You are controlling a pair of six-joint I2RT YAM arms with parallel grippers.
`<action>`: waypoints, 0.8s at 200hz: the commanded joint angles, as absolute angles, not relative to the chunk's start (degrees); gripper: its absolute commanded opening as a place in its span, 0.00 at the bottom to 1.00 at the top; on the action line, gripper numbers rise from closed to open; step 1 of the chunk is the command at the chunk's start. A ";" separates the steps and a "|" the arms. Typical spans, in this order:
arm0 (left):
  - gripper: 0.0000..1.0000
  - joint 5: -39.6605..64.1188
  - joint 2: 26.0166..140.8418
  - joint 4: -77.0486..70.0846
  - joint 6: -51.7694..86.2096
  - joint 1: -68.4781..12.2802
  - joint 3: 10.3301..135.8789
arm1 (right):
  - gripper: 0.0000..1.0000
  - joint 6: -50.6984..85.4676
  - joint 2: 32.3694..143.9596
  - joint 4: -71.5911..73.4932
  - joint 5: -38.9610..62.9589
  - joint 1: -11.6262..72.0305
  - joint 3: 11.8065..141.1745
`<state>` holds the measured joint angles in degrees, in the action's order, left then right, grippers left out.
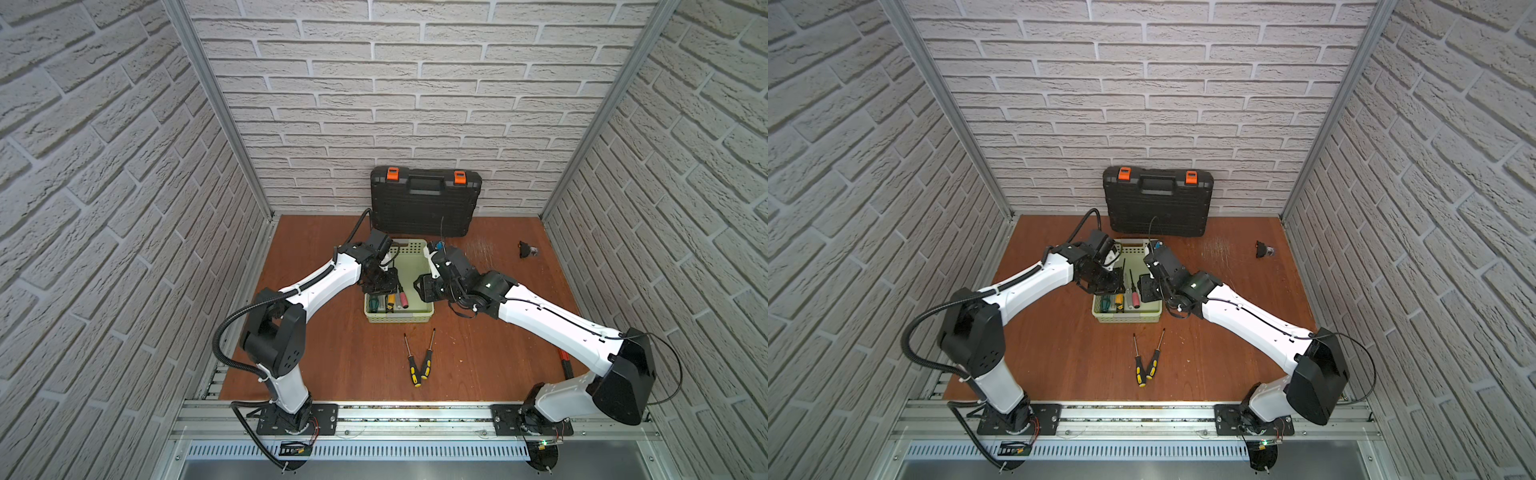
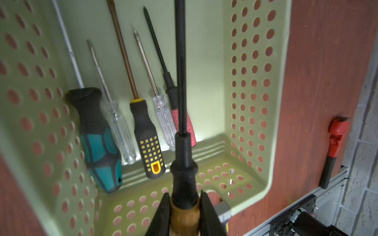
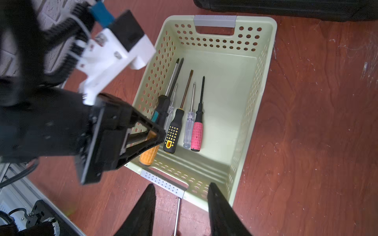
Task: Put the screwdriver in the bin
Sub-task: Place the screwdriver in the bin.
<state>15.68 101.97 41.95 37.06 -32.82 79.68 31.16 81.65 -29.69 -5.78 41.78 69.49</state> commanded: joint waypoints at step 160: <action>0.18 8.69 108.71 33.81 38.04 -36.36 74.73 | 0.44 32.61 81.98 -28.73 -3.82 41.61 68.73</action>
<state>10.24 107.66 35.94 38.15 -35.77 75.99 32.34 82.21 -29.36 -4.32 41.78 67.92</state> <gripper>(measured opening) 0.228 0.437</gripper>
